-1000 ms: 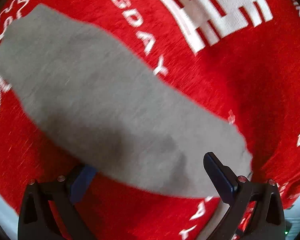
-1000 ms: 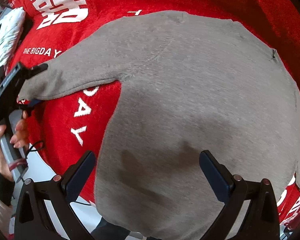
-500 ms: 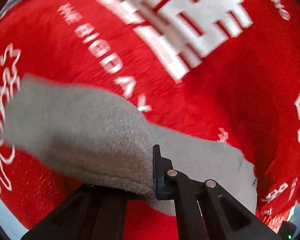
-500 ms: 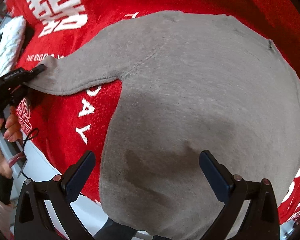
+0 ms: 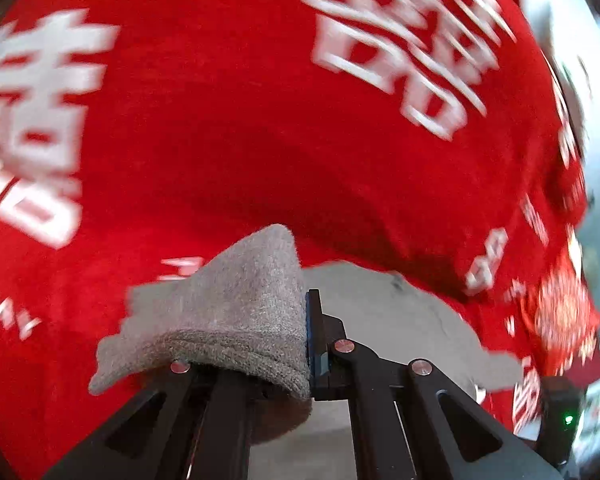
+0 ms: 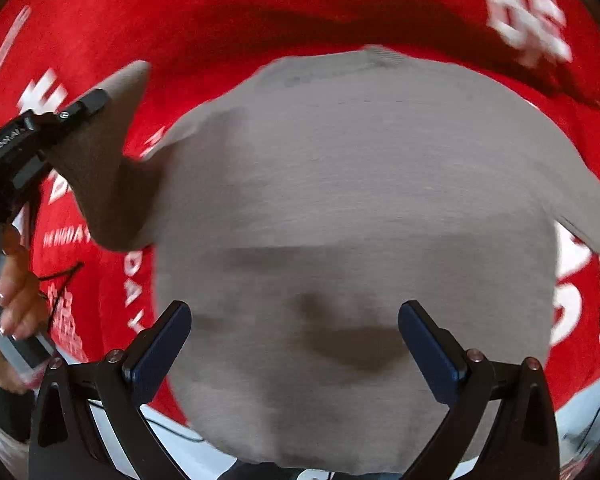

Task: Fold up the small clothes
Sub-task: 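Fold the held sleeve across the sweater body with the left tool, release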

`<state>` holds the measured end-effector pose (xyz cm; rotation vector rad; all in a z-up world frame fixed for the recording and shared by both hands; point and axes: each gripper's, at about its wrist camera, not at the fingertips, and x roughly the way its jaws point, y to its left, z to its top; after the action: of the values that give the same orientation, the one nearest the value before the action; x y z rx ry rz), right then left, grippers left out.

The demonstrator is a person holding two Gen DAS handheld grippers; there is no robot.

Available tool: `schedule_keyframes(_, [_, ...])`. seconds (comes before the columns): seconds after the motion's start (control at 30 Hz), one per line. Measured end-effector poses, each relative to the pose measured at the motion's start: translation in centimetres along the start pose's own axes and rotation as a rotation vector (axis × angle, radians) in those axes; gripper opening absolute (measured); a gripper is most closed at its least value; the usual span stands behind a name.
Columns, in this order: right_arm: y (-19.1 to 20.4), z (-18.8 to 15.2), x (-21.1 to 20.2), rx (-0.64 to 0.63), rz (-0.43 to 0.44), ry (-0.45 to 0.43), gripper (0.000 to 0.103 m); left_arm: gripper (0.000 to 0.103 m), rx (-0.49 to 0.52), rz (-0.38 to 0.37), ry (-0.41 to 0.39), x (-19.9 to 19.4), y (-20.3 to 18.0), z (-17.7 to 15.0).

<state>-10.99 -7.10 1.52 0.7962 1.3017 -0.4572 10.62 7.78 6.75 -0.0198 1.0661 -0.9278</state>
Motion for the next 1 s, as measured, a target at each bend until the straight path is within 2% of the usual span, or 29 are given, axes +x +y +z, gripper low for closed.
schedule_keyframes(0.07, [-3.0, 0.3, -0.2, 0.065, -0.016, -0.002, 0.103, 0.006, 0.052, -0.034, 0.055, 3.2, -3.9, 0.0])
schedule_keyframes(0.13, [-5.2, 0.4, -0.2, 0.109, -0.028, -0.003, 0.103, 0.006, 0.104, -0.025, 0.113, 6.2, -7.4, -0.9])
schedule_keyframes(0.27, [-8.5, 0.4, 0.3, 0.152, -0.062, 0.006, 0.103, 0.006, 0.218, 0.084, 0.262, 13.1, -11.9, -4.0])
schedule_keyframes(0.37, [-10.2, 0.4, 0.9, 0.173, -0.073, 0.023, 0.103, 0.006, 0.273, 0.15, 0.361, 16.6, -12.8, -6.6])
schedule_keyframes(0.4, [-10.6, 0.4, 1.0, 0.178, -0.076, 0.026, 0.103, 0.006, 0.296, 0.174, 0.38, 17.2, -12.9, -7.4])
schedule_keyframes(0.43, [-10.8, 0.5, 1.0, 0.18, -0.077, 0.026, 0.103, 0.007, 0.326, 0.186, 0.341, 16.8, -13.2, -7.8])
schedule_keyframes(0.5, [-10.6, 1.0, 1.1, 0.181, -0.086, 0.025, 0.103, 0.042, 0.351, 0.175, 0.326, 16.1, -13.8, -7.9])
schedule_keyframes(0.53, [-10.6, 1.0, 1.0, 0.177, -0.09, 0.021, 0.103, 0.092, 0.353, 0.173, 0.338, 15.7, -14.0, -7.9])
schedule_keyframes(0.57, [-10.7, 1.3, 0.7, 0.17, -0.09, 0.013, 0.103, 0.102, 0.363, 0.214, 0.33, 14.9, -14.3, -7.8])
schedule_keyframes(0.6, [-10.7, 1.7, 0.4, 0.155, -0.091, -0.002, 0.103, 0.102, 0.377, 0.223, 0.306, 13.9, -14.5, -7.7])
schedule_keyframes(0.7, [-8.1, 3.4, -0.3, 0.036, -0.103, -0.057, 0.103, 0.102, 0.379, 0.216, 0.249, 9.9, -14.0, -6.7])
schedule_keyframes(0.77, [-5.2, 4.4, -0.4, -0.093, -0.116, -0.09, 0.103, 0.102, 0.353, 0.246, 0.208, 7.2, -12.4, -6.0])
schedule_keyframes(0.9, [2.4, 5.4, 1.9, -0.411, -0.208, -0.117, 0.103, 0.102, 0.251, 0.396, 0.173, 3.0, -7.0, -4.7])
schedule_keyframes(1.0, [6.8, 5.1, 4.7, -0.63, -0.316, -0.134, 0.103, 0.102, 0.164, 0.495, 0.228, 2.3, -2.1, -4.6])
